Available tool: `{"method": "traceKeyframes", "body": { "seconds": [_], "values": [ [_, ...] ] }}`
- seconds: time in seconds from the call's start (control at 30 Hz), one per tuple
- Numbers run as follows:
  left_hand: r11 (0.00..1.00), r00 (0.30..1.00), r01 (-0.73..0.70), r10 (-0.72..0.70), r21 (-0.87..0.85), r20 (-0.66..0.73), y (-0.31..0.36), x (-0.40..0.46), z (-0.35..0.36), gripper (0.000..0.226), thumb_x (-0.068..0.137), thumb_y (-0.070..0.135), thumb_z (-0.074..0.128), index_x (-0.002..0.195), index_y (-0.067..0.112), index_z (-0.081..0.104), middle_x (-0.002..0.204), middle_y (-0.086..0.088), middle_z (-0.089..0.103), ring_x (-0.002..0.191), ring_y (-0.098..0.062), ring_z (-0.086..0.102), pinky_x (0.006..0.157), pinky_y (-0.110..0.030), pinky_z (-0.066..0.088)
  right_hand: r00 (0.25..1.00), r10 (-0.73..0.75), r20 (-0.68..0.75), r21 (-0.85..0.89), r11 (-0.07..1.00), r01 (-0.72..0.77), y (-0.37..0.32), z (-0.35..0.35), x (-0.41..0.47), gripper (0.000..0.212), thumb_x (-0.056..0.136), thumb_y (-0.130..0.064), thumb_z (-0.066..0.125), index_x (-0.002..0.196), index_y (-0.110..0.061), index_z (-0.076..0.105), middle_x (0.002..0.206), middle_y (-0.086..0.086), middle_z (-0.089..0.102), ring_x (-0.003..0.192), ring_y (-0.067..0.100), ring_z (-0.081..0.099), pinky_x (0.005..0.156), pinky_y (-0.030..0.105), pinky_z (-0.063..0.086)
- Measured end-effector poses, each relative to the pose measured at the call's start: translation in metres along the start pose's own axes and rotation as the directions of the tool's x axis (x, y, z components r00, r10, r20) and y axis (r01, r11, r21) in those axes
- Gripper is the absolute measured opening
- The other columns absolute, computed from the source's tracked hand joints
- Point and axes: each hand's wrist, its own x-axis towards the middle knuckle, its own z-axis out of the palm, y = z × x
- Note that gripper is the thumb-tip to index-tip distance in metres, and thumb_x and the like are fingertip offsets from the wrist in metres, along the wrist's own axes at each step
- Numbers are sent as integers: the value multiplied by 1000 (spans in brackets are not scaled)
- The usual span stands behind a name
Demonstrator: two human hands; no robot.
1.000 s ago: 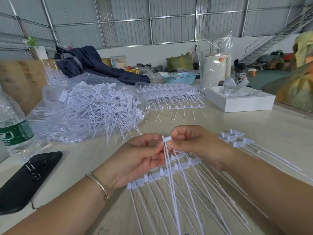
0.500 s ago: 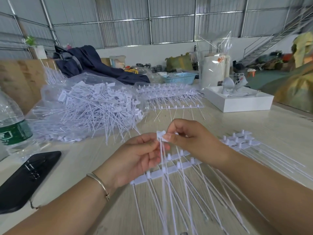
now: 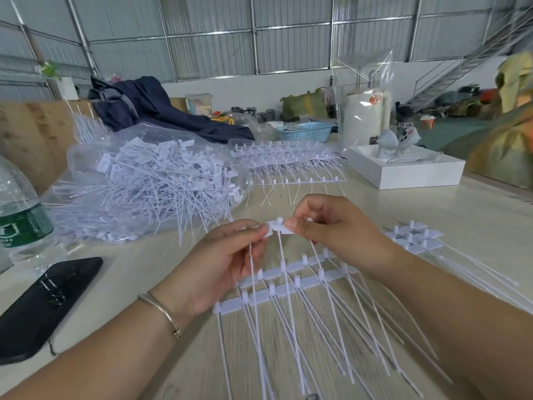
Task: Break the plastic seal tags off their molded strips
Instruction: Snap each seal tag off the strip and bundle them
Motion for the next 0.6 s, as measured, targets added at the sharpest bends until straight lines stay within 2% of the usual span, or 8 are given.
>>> {"method": "traceKeyframes", "body": {
  "seconds": [0.13,0.2,0.3,0.4,0.53,0.6],
  "values": [
    [990,999,-51,53,132,-11,0,-3,3,10,76,25,70,72,17,70,56,0,43,51,-13,33,51,-23,27,999,-32,32,39,999,31,1,0,1,15,86,-21,71,87,-6,70,73,35,53,62,24,38,64,32,31],
    [985,997,-66,70,161,-19,0,-2,1,11,78,25,69,73,16,70,55,0,41,51,-13,31,52,-27,24,998,-36,43,68,997,33,1,-1,1,13,85,-19,72,89,-7,72,78,40,53,65,25,40,64,35,30],
    [986,998,-69,70,149,2,1,-1,0,11,80,17,72,70,15,69,53,1,37,50,-13,29,50,-25,23,998,-39,41,96,995,35,0,-4,1,11,83,-17,74,88,-7,74,77,37,56,63,24,39,59,29,32],
    [995,999,-43,42,92,16,4,0,-2,9,77,15,68,72,9,71,50,2,32,47,-11,24,48,-23,19,997,-28,74,132,991,18,-1,-5,1,9,80,-15,76,86,-9,76,78,37,57,65,22,43,58,20,37],
    [997,1000,-5,3,76,24,6,0,-2,8,73,10,67,67,6,69,45,5,29,41,-8,23,47,-23,14,996,-4,89,151,988,-10,-2,-6,0,8,78,-11,76,85,-7,77,82,28,68,71,23,54,67,28,44],
    [994,999,22,-25,104,33,6,0,-1,10,72,7,66,62,7,65,46,4,26,40,-7,22,44,-21,15,993,-3,119,139,990,-14,-3,-9,0,10,77,-9,76,85,-3,76,84,29,68,73,23,57,70,29,46]
  ]
}}
